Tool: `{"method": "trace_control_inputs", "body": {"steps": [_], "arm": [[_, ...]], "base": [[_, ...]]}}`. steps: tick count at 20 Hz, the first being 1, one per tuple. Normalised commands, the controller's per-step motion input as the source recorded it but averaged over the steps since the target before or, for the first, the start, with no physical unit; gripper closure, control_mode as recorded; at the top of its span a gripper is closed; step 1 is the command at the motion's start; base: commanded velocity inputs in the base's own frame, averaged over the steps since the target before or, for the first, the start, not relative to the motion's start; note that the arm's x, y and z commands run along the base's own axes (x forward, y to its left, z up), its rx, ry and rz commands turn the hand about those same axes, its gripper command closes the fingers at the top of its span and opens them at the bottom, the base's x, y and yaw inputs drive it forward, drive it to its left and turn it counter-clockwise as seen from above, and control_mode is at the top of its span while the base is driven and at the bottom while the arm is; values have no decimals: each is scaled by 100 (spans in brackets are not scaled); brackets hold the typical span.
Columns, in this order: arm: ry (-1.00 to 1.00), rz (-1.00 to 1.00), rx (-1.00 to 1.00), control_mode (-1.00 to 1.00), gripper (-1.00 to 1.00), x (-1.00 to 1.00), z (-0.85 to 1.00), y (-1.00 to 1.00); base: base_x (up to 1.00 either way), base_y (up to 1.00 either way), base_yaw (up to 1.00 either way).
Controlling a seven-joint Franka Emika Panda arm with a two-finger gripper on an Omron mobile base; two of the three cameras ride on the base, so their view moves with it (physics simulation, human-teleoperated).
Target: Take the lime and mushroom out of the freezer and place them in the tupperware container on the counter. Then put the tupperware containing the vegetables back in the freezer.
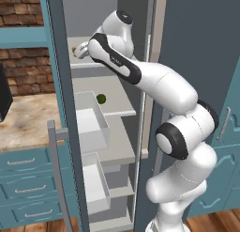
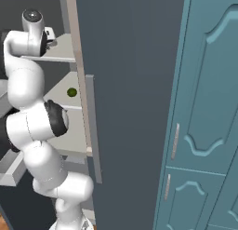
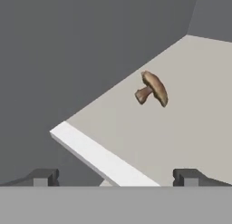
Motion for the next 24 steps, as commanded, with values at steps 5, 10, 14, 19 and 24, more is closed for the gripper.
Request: {"method": "trace_control_inputs", "body": {"steps": [5,10,14,19,24], "arm": [[0,0,0,-100,-100,22,-8,7],[0,0,-2,-100,-100,28,-27,16],[1,0,0,-100,-100,34,-3,10],[2,0,0,-100,-100,36,0,6],[3,0,0,-100,-100,37,0,8]], "base": [[0,0,0],[0,0,0],[0,0,0],[0,0,0],[0,0,0]]}}
